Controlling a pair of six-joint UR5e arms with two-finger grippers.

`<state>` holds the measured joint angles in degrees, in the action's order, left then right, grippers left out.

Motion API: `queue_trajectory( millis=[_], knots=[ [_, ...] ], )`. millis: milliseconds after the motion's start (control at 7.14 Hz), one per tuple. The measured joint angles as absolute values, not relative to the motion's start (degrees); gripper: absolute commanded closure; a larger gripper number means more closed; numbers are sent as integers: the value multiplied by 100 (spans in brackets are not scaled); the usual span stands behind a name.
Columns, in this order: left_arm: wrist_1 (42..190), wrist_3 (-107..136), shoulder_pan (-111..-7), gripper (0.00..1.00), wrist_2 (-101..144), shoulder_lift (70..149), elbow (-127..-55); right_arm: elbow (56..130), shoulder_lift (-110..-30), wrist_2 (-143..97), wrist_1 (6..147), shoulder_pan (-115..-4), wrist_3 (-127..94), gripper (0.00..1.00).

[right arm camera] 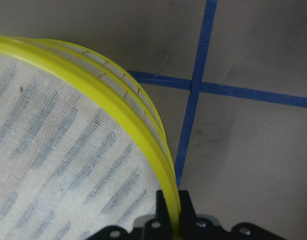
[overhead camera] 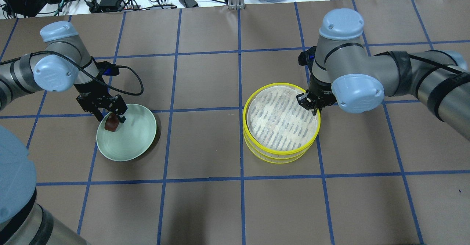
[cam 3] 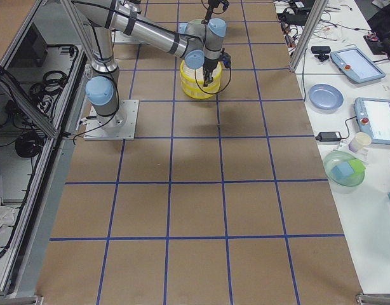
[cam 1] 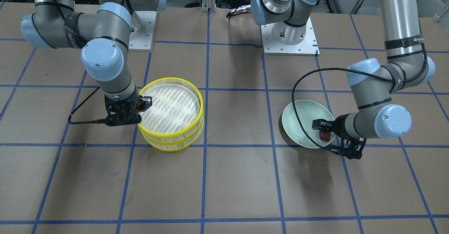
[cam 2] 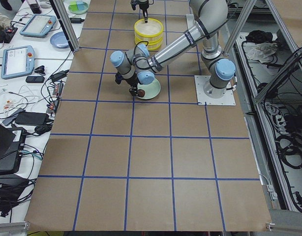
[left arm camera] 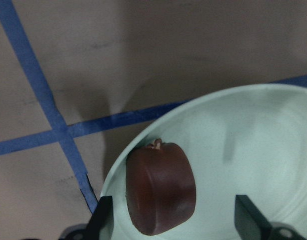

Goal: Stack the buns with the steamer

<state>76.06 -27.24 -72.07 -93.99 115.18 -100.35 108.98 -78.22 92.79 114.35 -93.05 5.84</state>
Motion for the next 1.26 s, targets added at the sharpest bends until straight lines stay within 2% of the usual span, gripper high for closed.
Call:
queue_trajectory(
  millis=[140, 280, 420, 700, 980, 1260],
  knots=[
    [7612, -2689, -7207, 100, -9396, 11571, -10037, 10897, -7804, 9282, 11436, -9306, 580, 25],
    [7617, -2662, -7207, 100, -9411, 11598, -10036, 10899, -7781, 9285, 11433, -9305, 568, 7],
    [7619, -2651, -7207, 100, -9424, 11602, -10020, 10886, -7785, 9281, 11435, -9305, 538, 1],
    [7674, -2526, -7258, 100, -9339, 11445, -9886, 10680, -7893, 9253, 11423, -9300, 350, 0],
    [8010, -1889, -7518, 100, -8904, 11112, -9551, 9946, -8399, 9221, 10525, -9276, 264, 0],
    [8394, -616, -8182, 100, -8325, 10667, -9201, 8821, -8803, 9200, 9137, -9247, 154, 0]
  ],
)
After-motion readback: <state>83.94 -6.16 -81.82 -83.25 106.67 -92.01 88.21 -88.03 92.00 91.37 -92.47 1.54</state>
